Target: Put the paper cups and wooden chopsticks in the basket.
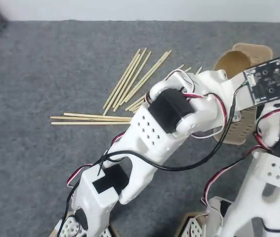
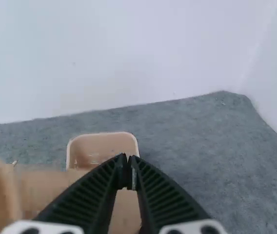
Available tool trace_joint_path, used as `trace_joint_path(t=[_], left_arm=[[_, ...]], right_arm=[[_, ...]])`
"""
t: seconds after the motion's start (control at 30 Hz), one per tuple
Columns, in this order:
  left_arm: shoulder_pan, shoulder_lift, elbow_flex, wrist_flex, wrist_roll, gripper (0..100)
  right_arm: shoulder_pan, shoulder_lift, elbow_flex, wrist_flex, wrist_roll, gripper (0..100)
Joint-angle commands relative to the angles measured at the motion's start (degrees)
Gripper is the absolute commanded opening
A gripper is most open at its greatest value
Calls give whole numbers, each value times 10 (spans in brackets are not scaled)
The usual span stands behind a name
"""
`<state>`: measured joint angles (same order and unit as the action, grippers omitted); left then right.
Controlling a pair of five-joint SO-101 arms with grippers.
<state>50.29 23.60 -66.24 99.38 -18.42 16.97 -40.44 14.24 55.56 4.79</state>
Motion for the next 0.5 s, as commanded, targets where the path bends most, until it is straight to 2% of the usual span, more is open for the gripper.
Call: trace_joint_path(t=[0.0,0.23,0.47], left_arm=[[-4,-18,-3,11,14,98],[-4,-18,-36,9,14,98],[-31,-18,-228,8,14,98]], right_arm=[[17,-18,6,17,10,9],[60,-22,53,-4,38,9],[109,-22,7,-37,34,9]])
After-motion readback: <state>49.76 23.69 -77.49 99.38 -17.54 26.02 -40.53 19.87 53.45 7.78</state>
